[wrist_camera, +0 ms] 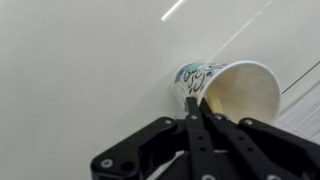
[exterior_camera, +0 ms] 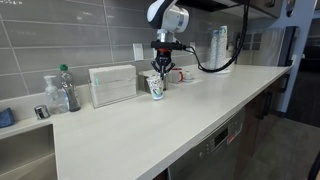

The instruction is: Remove the coffee cup from the mug and put it on the left side of the counter then move the mug forwards

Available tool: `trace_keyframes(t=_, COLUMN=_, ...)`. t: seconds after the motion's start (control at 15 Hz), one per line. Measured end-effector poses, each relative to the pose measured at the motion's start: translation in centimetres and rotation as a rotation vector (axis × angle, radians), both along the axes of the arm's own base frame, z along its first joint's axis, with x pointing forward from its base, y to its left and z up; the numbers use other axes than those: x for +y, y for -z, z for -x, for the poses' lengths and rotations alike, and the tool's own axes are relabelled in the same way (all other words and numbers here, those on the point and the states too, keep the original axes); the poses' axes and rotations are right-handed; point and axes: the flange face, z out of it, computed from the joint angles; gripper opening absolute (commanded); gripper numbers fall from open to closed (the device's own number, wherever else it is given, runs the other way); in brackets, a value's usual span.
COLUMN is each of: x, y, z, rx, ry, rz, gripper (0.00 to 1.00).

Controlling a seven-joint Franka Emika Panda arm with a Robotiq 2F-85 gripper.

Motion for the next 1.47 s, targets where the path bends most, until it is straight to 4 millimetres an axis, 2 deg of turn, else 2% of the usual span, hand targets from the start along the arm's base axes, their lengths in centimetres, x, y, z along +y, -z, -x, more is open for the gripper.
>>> trace_keyframes(t=0.07, x=0.0, y=0.3, z=-0.1, rx=0.002, ry=0.000, rz=0.000, gripper=0.30)
trace_keyframes(t=0.4, x=-0.6, y=0.5, z=-0.2, rx=0.004, ry=-0.024, rz=-0.004, gripper=0.66)
trace_keyframes(t=0.6, x=-1.5, y=-0.9, z=0.0, rx=0.011, ry=-0.055, rz=-0.008, gripper=0.89)
trace_keyframes(t=0.73, x=-2.5, y=-2.4, z=0.3, rx=0.023, ry=-0.072, rz=-0.010, gripper=1.00)
trace_keyframes(t=1.07, x=-6.1, y=-6.5, z=0.1, rx=-0.013, ry=-0.072, rz=0.022, gripper=1.00)
trace_keyframes(t=1.47, x=-10.9, y=-9.2, z=-0.8, rx=-0.041, ry=-0.108, rz=0.124, gripper=1.00)
